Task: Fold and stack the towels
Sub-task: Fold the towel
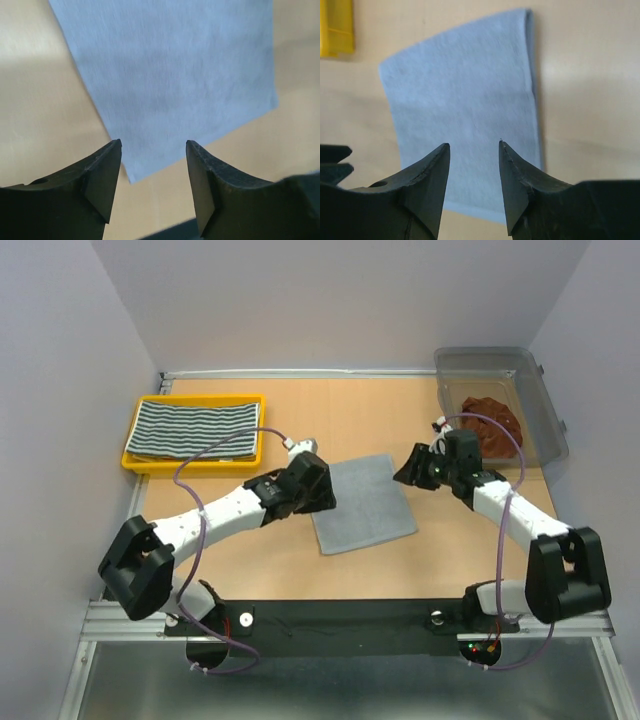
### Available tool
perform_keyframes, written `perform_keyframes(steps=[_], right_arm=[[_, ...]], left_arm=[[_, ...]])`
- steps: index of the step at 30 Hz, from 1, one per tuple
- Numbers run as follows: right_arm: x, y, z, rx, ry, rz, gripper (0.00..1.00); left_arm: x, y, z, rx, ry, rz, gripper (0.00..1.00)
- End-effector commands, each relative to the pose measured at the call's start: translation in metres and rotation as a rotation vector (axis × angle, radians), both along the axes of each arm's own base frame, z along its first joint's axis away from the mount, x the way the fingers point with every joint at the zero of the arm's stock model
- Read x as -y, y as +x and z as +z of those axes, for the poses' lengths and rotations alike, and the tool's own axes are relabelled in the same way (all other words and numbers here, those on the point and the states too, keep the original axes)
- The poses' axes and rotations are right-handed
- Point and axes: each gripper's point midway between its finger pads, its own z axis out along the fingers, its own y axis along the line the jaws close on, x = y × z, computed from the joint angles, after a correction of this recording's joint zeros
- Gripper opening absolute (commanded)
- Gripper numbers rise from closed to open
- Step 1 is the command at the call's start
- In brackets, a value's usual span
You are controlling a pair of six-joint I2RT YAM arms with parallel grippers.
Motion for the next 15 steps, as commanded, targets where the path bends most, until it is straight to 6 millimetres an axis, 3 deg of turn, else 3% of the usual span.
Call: perform_keyframes(steps=[1,4,5,6,8,11,12,14,15], right_arm=[[-0.038,0.068,0.059,0.232,0.198,0.053,0.49],[-0.053,0.087,0.059,0.237,0.303,0.06,0.49],[-0.056,0.1,0.05,0.247,0.32,0.058,0.48],[-0.059,0.105,0.046,0.248,0.335,0.062,0.48],[-0.062,0.118,0.029,0.237,0.356,0.04,0.47],[-0.063,0.131,0.019,0.271,0.373,0.025,0.47],[-0.061,0.134,0.0,0.246,0.365,0.005,0.47],[-0.061,0.139,-0.013,0.246,0.366,-0.004,0.47],[-0.06,0.136,-0.035,0.201,0.359,-0.017,0.47]], left_arm=[[0.0,0.08,0.039,0.199,-0.09,0.056,0.58],[-0.003,0.108,0.024,0.2,-0.074,0.071,0.52],[-0.001,0.118,0.025,0.215,-0.083,0.069,0.48],[-0.002,0.128,0.012,0.192,-0.086,0.066,0.45],[0.0,0.137,-0.005,0.163,-0.094,0.052,0.4],[-0.015,0.148,-0.028,0.139,-0.088,0.096,0.33],[-0.016,0.152,-0.039,0.121,-0.105,0.101,0.33],[-0.024,0.153,-0.056,0.098,-0.098,0.123,0.33],[-0.027,0.154,-0.068,0.076,-0.091,0.131,0.33]])
